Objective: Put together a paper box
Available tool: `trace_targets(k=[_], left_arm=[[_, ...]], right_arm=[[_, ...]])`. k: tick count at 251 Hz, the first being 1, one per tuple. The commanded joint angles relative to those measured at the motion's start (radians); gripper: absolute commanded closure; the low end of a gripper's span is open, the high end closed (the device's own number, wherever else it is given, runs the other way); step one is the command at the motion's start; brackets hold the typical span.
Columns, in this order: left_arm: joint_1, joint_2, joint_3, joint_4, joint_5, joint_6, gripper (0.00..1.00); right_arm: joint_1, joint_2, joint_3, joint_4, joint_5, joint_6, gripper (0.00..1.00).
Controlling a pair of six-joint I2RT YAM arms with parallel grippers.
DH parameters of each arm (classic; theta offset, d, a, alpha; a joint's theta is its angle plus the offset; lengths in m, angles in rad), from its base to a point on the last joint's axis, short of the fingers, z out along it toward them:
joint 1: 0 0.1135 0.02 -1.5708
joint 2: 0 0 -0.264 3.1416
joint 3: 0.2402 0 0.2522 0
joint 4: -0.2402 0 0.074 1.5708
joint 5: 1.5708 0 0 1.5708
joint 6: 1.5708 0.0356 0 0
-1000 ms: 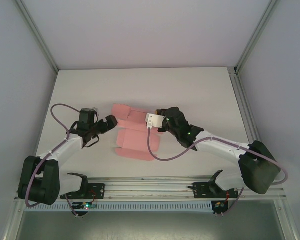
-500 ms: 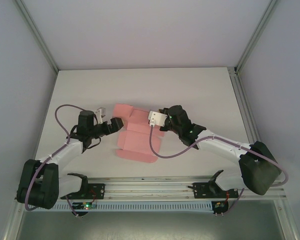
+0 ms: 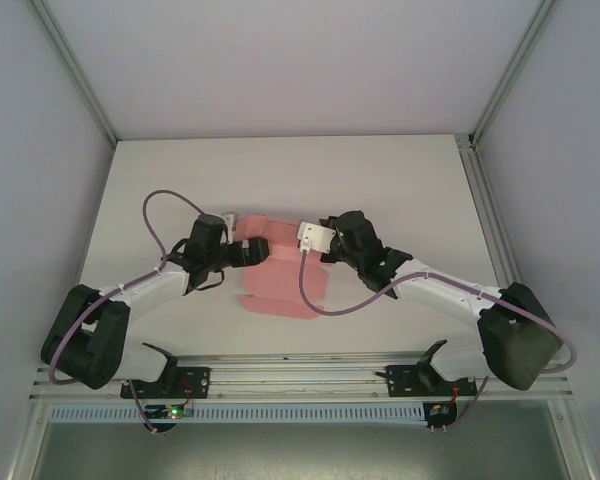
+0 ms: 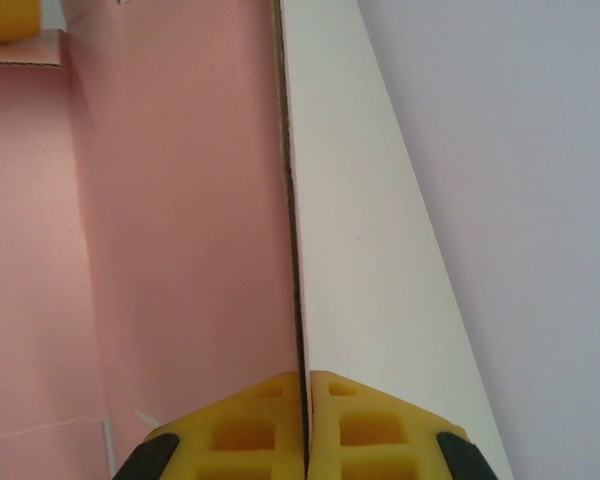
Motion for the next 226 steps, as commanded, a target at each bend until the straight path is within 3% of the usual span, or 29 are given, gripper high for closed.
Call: trace_targets(k=[1, 25, 56, 92, 130, 167, 226], left_arm=[[-0.047, -0.006, 0.035, -0.095, -0.193, 0.018, 0.00], [-0.047, -0.061, 0.027, -0.148, -0.253, -0.006, 0.00], [-0.035, -0.141, 0.053, -0.336, -0.380, -0.041, 0.00], [-0.013, -0.199, 0.092, -0.506, -0.455, -0.079, 0.00], [0.036, -0.227, 0.104, -0.558, -0.499, -0.118, 0.00], [0.151, -0.203, 0.092, -0.540, -0.426, -0.167, 0.00], [0.326, -0.062, 0.120, -0.383, -0.254, -0.219, 0.00]], right_arm=[[0.035, 0.002, 0.003, 0.081, 0.021, 0.023, 1.00], [0.050, 0.034, -0.009, 0.121, 0.143, -0.044, 1.00], [0.060, 0.132, -0.014, 0.182, 0.300, -0.154, 1.00], [0.073, 0.256, -0.026, 0.312, 0.369, -0.252, 1.00], [0.083, 0.371, -0.021, 0.461, 0.442, -0.361, 1.00], [0.089, 0.425, -0.031, 0.544, 0.468, -0.419, 1.00], [0.111, 0.379, -0.054, 0.559, 0.448, -0.449, 1.00]])
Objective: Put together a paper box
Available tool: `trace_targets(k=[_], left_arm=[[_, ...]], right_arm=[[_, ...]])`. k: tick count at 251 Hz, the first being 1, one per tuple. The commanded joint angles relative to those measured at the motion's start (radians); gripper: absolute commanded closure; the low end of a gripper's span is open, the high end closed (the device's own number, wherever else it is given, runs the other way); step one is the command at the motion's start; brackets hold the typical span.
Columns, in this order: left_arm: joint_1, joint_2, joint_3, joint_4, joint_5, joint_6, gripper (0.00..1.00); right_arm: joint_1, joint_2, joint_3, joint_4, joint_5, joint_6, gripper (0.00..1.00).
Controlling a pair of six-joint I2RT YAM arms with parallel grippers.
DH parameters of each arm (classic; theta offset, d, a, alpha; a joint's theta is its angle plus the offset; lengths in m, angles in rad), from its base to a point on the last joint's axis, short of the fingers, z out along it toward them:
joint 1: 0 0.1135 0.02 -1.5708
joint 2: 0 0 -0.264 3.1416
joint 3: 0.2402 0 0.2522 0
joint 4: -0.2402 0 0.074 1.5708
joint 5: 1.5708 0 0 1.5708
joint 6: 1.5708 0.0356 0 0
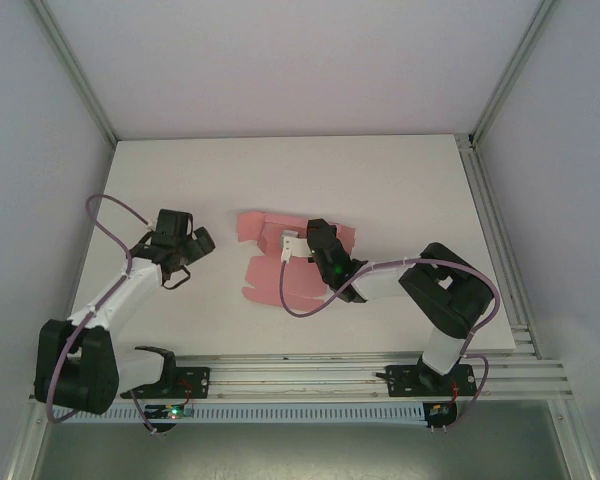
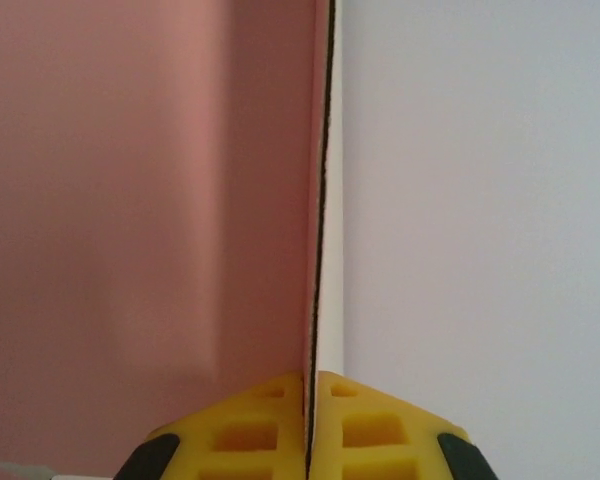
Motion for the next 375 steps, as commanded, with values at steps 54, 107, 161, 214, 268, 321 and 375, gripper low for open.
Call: trace_targets(k=[54, 107, 161, 214, 268, 321, 375], left_arm=[[0.068, 0.314, 0.192, 0.189, 0.208, 0.076, 0.01], [0.067, 0.519, 0.351, 0.212, 0.344, 0.225, 0.14], [0.046, 0.559, 0.315, 0.337, 0.631, 0.286, 0.36], [-0.006, 0.416, 0.123, 0.521, 0.729, 0.320, 0.37], [-0.068, 0.340, 0.014, 0.619, 0.725, 0.342, 0.46], [-0.162, 0.307, 0.001, 0.633, 0.710, 0.444, 0.47], [-0.195, 0.304, -0.011, 0.601, 0.633, 0.478, 0.52]], right_arm=[[0.044, -0.065, -0.026, -0.033, 0.018, -0.063, 1.00], [0.053, -0.064, -0.027, -0.065, 0.012, -0.027, 1.00], [0.053, -0.045, -0.021, -0.062, 0.028, -0.023, 1.00], [0.055, -0.044, -0.023, -0.076, 0.046, -0.016, 1.00], [0.063, -0.069, -0.035, -0.109, 0.045, -0.002, 1.00], [0.070, -0.070, -0.034, -0.141, 0.044, 0.012, 1.00], [0.074, -0.076, -0.027, -0.176, 0.041, 0.014, 1.00]])
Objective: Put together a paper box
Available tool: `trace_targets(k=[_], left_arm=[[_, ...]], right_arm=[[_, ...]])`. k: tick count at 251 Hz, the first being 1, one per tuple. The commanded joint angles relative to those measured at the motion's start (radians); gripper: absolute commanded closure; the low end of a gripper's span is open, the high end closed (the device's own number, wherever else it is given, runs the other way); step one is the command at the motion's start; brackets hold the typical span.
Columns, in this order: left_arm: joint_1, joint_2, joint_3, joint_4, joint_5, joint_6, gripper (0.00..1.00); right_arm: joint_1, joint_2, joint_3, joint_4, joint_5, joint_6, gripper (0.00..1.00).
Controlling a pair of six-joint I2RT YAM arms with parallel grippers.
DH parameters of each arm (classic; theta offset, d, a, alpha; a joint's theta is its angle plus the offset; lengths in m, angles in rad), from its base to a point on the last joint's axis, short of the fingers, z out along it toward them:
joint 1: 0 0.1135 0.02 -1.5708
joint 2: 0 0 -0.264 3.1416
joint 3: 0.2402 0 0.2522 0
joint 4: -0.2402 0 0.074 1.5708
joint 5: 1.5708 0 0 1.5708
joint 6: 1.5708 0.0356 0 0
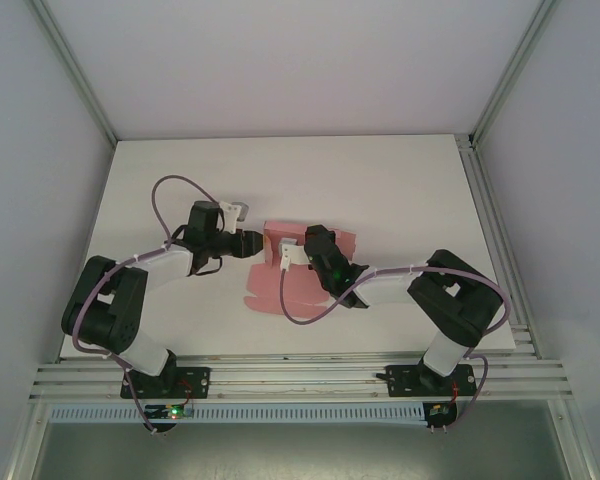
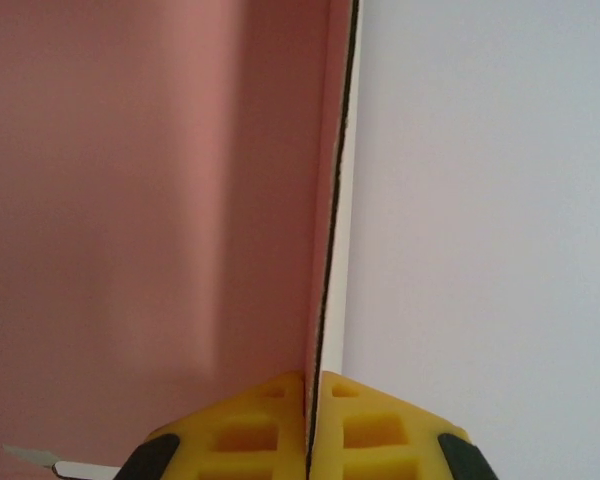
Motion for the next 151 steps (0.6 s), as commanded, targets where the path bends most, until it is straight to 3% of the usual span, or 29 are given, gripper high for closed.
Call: trace_targets(k=[1, 108, 151], left_arm=[[-0.033, -0.019, -0.014, 0.024, -0.003, 0.056, 0.52], [-0.083, -0.148, -0.152, 0.067, -0.033, 0.099, 0.50], [-0.082, -0.111, -0.121, 0.076, -0.098, 0.100, 0.51]], right_arm=[[0.021, -0.012, -0.010, -0.069, -0.001, 0.008, 1.00], [0.038, -0.033, -0.010, -0.137, 0.001, 0.010, 1.00], [0.044, -0.041, -0.006, -0.158, -0.016, 0.022, 1.00]])
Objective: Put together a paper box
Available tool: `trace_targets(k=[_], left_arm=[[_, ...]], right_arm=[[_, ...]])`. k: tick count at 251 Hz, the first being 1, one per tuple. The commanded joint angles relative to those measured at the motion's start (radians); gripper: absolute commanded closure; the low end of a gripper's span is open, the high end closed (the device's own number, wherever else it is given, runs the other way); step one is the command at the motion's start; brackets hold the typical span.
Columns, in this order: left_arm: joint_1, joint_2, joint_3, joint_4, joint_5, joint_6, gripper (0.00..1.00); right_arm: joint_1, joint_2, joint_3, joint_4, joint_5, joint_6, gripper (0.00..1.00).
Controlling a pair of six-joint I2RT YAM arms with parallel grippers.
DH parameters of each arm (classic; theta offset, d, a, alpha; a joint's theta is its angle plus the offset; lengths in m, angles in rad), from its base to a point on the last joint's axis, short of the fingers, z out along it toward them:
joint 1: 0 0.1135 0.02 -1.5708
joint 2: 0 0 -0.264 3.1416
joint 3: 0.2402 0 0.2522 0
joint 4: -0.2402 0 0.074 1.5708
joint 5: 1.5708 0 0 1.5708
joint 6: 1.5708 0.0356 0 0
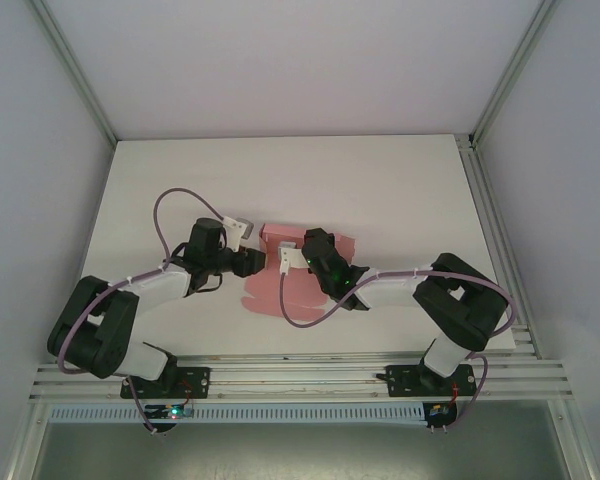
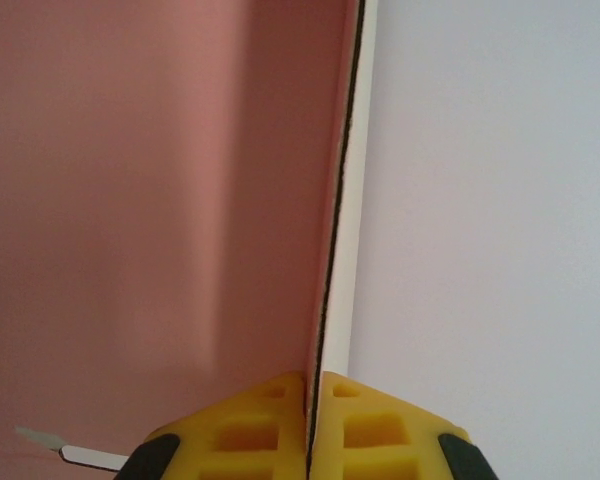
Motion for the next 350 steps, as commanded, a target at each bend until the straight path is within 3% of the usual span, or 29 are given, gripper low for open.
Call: trace_targets(k=[1, 33, 95, 129, 178, 214, 261, 308, 322, 350], left_arm=[[-0.008, 0.022, 0.033, 0.031, -0.049, 0.033, 0.51], [-0.009, 0.053, 0.063, 0.033, -0.117, 0.031, 0.51], [-0.012, 0.115, 0.130, 0.084, -0.021, 0.052, 0.49], [-0.034, 0.134, 0.121, 0.145, -0.084, 0.039, 0.50], [-0.098, 0.139, 0.081, 0.208, -0.303, 0.007, 0.58], [-0.141, 0.137, 0.054, 0.229, -0.505, -0.005, 0.75], [-0.148, 0.186, 0.051, 0.231, -0.634, -0.028, 0.78], [-0.192, 0.247, 0.081, 0.130, -0.782, -0.022, 0.84], [-0.223, 0.270, 0.089, 0.111, -0.871, -0.044, 0.90], [-0.279, 0.312, 0.136, 0.022, -1.056, -0.071, 0.90]], right_arm=[[0.021, -0.008, -0.006, -0.086, -0.023, 0.003, 1.00], [0.028, -0.010, -0.013, -0.094, -0.023, 0.005, 1.00], [0.033, -0.012, -0.004, -0.140, -0.062, 0.026, 1.00], [0.040, -0.010, -0.002, -0.153, -0.065, 0.035, 1.00], [0.059, -0.005, 0.001, -0.174, -0.034, 0.053, 1.00], [0.080, -0.018, -0.009, -0.192, -0.012, 0.082, 1.00], [0.096, -0.048, -0.013, -0.213, 0.004, 0.106, 1.00], [0.099, -0.077, -0.014, -0.233, 0.029, 0.118, 1.00], [0.098, -0.090, -0.014, -0.244, 0.036, 0.130, 1.00], [0.094, -0.125, -0.014, -0.285, 0.046, 0.150, 1.00]])
